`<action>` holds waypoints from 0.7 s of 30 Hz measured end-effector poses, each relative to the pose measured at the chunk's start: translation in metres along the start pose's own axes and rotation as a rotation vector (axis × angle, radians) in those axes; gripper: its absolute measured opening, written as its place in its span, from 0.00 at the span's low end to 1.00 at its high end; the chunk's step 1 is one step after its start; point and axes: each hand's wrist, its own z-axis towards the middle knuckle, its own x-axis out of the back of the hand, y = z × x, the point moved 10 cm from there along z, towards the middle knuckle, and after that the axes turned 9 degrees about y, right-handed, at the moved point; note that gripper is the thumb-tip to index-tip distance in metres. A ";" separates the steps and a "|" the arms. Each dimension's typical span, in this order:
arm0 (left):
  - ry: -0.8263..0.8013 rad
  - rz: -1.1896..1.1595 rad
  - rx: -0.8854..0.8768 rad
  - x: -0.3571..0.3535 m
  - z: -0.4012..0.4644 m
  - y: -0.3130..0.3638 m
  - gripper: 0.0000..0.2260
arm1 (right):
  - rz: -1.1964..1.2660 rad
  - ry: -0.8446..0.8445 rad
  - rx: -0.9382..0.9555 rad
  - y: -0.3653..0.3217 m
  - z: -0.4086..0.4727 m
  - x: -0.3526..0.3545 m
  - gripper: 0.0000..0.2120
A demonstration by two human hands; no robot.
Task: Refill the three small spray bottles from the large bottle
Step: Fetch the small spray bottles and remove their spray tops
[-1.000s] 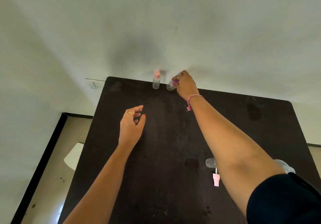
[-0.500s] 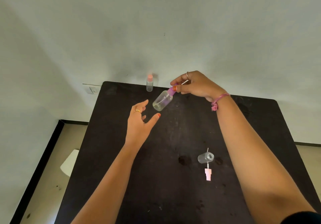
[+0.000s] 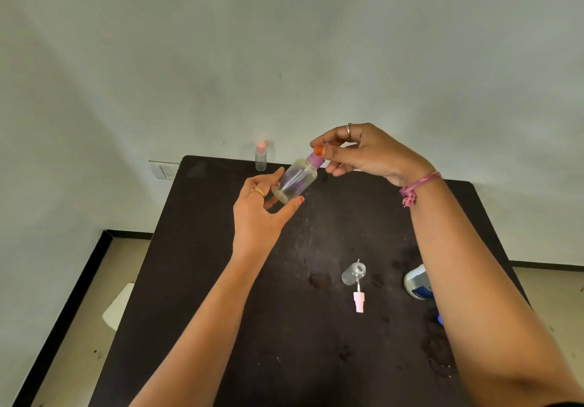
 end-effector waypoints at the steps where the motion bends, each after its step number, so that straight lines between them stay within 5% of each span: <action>1: 0.004 -0.003 -0.008 0.001 -0.004 0.004 0.21 | -0.042 -0.009 0.009 -0.003 -0.004 -0.002 0.13; 7: -0.018 0.050 -0.016 0.008 -0.021 0.017 0.23 | -0.186 -0.064 0.158 -0.022 -0.022 -0.001 0.06; 12: -0.042 0.042 0.032 0.008 -0.037 0.019 0.23 | -0.293 -0.143 0.330 -0.045 -0.046 -0.003 0.10; 16: -0.025 0.045 0.023 0.010 -0.045 0.022 0.22 | -0.241 -0.127 0.217 -0.044 -0.054 0.001 0.21; 21: -0.025 0.031 0.017 0.011 -0.055 0.025 0.22 | -0.461 -0.134 0.171 -0.034 -0.060 -0.006 0.14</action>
